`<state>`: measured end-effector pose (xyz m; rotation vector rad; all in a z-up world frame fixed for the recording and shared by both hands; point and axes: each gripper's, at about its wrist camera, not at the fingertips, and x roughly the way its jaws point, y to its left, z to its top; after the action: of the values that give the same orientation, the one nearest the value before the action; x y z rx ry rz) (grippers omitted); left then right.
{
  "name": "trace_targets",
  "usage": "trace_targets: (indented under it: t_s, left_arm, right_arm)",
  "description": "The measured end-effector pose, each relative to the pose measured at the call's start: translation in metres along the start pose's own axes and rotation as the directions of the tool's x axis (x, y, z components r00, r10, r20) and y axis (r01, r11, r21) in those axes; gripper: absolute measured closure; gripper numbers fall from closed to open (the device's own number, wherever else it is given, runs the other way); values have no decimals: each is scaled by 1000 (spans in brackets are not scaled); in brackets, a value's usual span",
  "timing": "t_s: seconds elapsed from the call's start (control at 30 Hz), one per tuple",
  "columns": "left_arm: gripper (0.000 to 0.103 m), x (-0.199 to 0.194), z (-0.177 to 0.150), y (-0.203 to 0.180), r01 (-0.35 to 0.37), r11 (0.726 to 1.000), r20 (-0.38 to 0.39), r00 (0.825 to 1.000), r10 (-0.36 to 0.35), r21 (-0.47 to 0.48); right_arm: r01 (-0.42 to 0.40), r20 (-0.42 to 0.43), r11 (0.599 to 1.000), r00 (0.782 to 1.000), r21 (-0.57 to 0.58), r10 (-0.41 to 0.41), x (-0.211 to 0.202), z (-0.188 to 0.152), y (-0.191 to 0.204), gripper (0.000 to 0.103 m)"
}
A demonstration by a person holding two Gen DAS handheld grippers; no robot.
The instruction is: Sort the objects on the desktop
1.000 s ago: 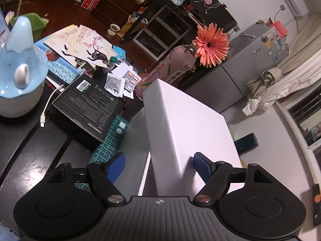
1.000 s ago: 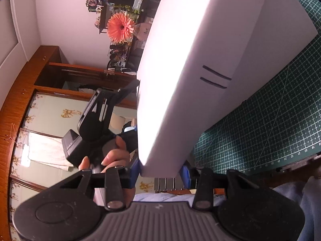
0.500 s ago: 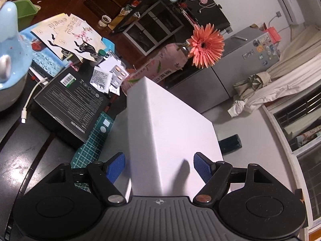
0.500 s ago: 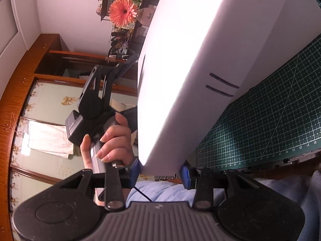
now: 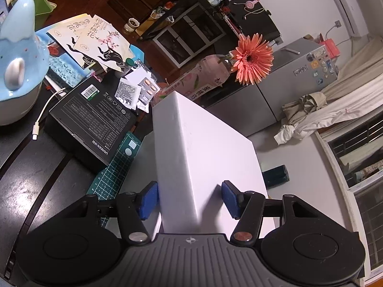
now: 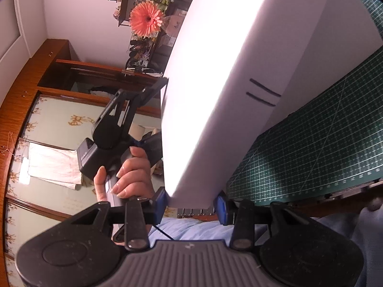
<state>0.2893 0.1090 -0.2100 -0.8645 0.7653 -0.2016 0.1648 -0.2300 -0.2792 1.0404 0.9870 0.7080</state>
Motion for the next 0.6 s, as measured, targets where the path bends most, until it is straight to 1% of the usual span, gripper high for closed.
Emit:
trace_targets:
  t_s: [0.33, 0.6]
  left_arm:
    - [47, -9, -5, 0, -15, 1000, 7, 1000, 15, 1]
    - [52, -19, -11, -4, -38, 999, 21, 999, 37, 29]
  right_arm:
    - [47, 44, 999, 998, -24, -46, -16, -7, 4, 62]
    - [80, 68, 996, 995, -46, -77, -21, -10, 7, 62]
